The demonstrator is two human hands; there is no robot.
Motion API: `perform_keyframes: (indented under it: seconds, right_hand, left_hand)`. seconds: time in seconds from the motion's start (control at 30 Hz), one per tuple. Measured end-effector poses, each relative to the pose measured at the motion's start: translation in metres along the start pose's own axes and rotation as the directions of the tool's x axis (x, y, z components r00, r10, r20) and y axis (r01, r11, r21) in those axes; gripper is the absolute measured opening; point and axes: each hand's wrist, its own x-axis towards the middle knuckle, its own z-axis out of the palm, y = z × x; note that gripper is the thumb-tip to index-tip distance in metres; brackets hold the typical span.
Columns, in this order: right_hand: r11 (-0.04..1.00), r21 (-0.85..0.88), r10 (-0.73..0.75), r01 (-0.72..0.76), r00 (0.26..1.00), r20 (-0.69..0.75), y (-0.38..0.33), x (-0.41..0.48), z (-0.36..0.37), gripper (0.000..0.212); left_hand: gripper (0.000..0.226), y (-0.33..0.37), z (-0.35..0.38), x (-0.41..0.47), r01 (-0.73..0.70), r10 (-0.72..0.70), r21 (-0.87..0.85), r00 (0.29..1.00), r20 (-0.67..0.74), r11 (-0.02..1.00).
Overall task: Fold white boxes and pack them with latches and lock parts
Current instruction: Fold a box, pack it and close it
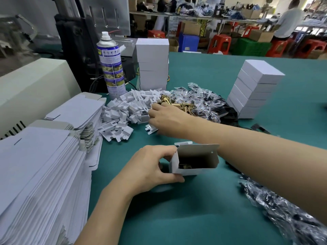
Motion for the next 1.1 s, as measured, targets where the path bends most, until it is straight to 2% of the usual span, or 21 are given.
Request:
perform_keyframes:
  seconds: [0.13, 0.23, 0.3, 0.37, 0.43, 0.5, 0.57, 0.67, 0.73, 0.77, 0.87, 1.1]
  right_hand:
    - [0.999, 0.037, -0.005, 0.007, 0.998, -0.062, -0.005, 0.003, 0.004, 0.024]
    - [0.98, 0.199, 0.041, -0.017, 0.992, -0.115, -0.002, -0.002, -0.004, 0.031]
    - [0.878, 0.465, 0.198, -0.118, 0.972, -0.126, 0.003, -0.012, -0.02, 0.027]
    - [0.691, 0.693, 0.375, -0.206, 0.921, -0.101, 0.013, -0.024, -0.039, 0.024]
    - [0.552, 0.787, 0.524, -0.273, 0.849, -0.073, 0.025, -0.041, -0.059, 0.025]
    - [0.482, 0.822, 0.601, -0.302, 0.797, -0.059, 0.036, -0.065, -0.081, 0.03]
    - [0.433, 0.87, 0.585, -0.237, 0.808, -0.072, 0.044, -0.091, -0.102, 0.024]
    - [0.341, 0.933, 0.473, -0.12, 0.879, -0.06, 0.043, -0.125, -0.124, 0.019]
    - [0.287, 0.951, 0.381, -0.111, 0.925, -0.007, 0.037, -0.14, -0.132, 0.023]
    - [0.341, 0.931, 0.353, -0.132, 0.936, 0.003, 0.035, -0.145, -0.132, 0.021]
    - [0.664, 0.731, 0.328, -0.157, 0.94, -0.096, 0.028, -0.147, -0.127, 0.008]
    - [0.897, 0.428, 0.18, -0.11, 0.975, -0.127, 0.002, -0.141, -0.118, 0.006]
  left_hand:
    - [0.048, -0.002, 0.0, 0.0, -0.028, 0.028, 0.018, 0.999, 0.016, 0.999]
    - [0.044, -0.004, 0.001, 0.0, -0.018, 0.018, 0.004, 1.0, -0.004, 1.0]
    - [0.036, -0.004, 0.001, 0.0, -0.017, 0.017, -0.039, 1.0, -0.007, 0.999]
    - [0.034, -0.002, 0.001, -0.001, 0.007, -0.007, -0.099, 1.0, -0.002, 0.995]
    - [0.037, -0.002, 0.001, -0.002, 0.043, -0.043, -0.132, 0.999, -0.002, 0.99]
    - [0.038, -0.002, 0.0, -0.002, 0.061, -0.062, -0.138, 0.998, -0.001, 0.988]
    - [0.038, -0.001, 0.0, -0.001, 0.067, -0.068, -0.139, 0.998, -0.004, 0.988]
    - [0.037, -0.001, 0.001, -0.001, 0.065, -0.067, -0.142, 0.998, -0.009, 0.988]
    - [0.035, -0.002, 0.001, -0.001, 0.059, -0.061, -0.151, 0.998, -0.011, 0.987]
    - [0.035, -0.002, 0.001, -0.001, 0.055, -0.058, -0.153, 0.998, -0.011, 0.987]
    - [0.035, -0.002, 0.001, -0.002, 0.046, -0.048, -0.156, 0.999, -0.008, 0.987]
    - [0.036, -0.001, 0.001, -0.002, 0.05, -0.053, -0.141, 0.998, -0.018, 0.989]
